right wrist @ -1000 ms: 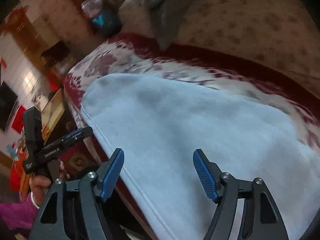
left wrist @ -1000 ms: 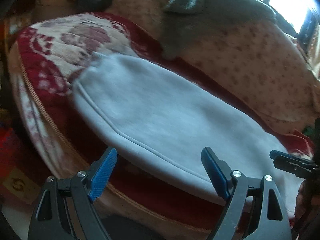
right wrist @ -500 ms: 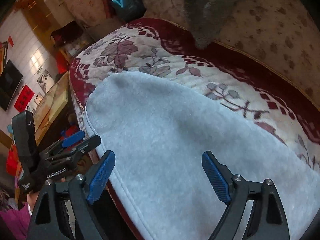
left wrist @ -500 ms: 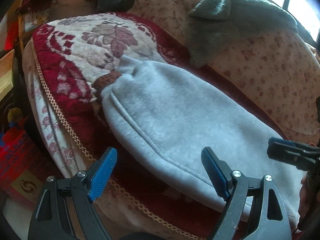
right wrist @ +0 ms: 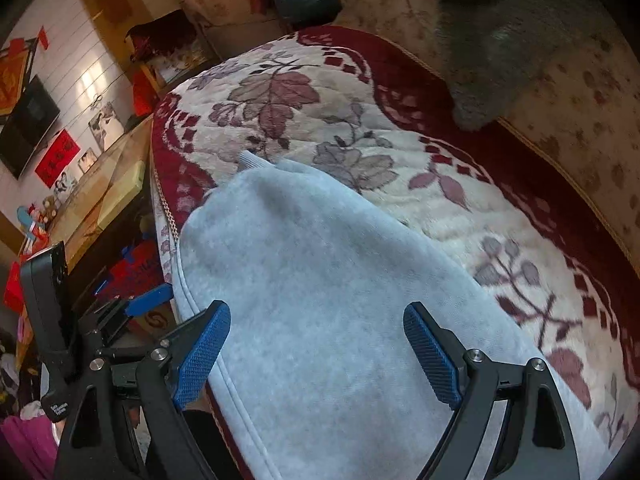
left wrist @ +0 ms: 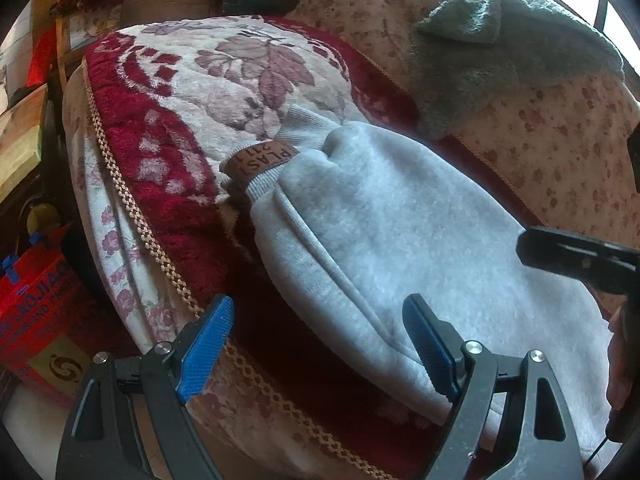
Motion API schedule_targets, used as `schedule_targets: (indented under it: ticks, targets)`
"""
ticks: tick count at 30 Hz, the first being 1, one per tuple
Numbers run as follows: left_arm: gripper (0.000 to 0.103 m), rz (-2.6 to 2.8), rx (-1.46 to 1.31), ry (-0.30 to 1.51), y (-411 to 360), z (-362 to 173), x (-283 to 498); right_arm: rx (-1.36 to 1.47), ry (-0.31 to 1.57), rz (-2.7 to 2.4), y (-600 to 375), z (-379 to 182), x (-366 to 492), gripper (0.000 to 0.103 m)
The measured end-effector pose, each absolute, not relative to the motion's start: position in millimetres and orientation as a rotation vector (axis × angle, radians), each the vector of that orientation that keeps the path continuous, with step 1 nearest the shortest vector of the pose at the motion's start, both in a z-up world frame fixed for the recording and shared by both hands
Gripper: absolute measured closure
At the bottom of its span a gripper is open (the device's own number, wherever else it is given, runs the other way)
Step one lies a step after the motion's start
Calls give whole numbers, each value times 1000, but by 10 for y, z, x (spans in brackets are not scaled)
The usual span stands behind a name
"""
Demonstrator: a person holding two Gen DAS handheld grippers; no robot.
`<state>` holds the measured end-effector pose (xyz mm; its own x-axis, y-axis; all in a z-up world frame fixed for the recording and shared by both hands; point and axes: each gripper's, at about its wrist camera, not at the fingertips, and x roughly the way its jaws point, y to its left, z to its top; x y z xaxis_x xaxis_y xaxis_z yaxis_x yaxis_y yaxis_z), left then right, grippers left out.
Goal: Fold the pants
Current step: 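Grasp the folded sweatpants near the label with the left gripper while the right gripper grasps the cuff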
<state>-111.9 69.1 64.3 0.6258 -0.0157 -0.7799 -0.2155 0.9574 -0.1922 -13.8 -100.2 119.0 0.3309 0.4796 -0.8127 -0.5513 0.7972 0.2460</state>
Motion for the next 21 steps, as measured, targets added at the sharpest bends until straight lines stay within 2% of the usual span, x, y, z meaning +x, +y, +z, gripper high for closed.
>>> schedule_targets:
  ticks: [13, 21]
  targets:
    - [17, 100, -357, 902, 797, 531, -1052, -172, 1007, 737, -602, 1159, 266, 9]
    - [12, 112, -419, 890, 929, 449, -941, -363, 1028, 822, -33, 995, 671, 9]
